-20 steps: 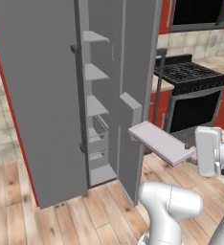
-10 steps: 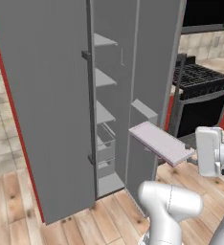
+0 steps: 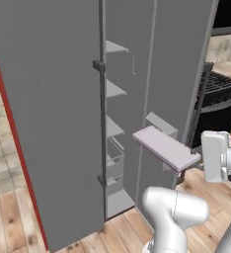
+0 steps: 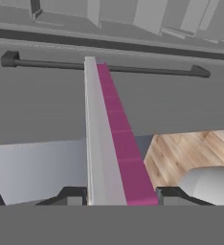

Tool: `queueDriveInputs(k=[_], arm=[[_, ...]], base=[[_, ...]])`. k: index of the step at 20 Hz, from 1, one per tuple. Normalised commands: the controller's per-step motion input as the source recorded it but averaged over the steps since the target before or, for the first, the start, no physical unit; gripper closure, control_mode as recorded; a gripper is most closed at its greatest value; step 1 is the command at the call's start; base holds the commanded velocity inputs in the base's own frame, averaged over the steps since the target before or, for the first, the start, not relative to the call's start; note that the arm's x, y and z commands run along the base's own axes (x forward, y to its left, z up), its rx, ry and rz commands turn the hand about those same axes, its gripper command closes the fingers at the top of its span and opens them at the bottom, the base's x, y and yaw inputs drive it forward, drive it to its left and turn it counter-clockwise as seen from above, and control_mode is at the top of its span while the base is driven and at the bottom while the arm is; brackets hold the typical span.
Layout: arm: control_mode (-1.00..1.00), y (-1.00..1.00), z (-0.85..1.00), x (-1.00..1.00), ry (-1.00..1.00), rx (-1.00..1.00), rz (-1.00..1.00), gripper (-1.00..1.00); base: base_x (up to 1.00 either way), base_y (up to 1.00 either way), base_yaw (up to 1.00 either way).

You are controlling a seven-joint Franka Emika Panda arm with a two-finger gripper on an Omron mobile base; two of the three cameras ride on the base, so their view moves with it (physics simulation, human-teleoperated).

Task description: The ice cube tray has been filled with water. Take the tray and place it in the freezer to make ice. Close the freezer door after placing the tray.

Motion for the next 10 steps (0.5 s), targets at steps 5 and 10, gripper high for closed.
queueDriveInputs(k=[5, 10], arm=[[1.0, 0.0, 0.0, 0.0, 0.0, 0.0, 0.0, 1.0], [1.0, 0.0, 0.0, 0.0, 0.0, 0.0, 0.0, 1.0]], base=[[0.45, 0.23, -0.13], [0.46, 0.26, -0.13]])
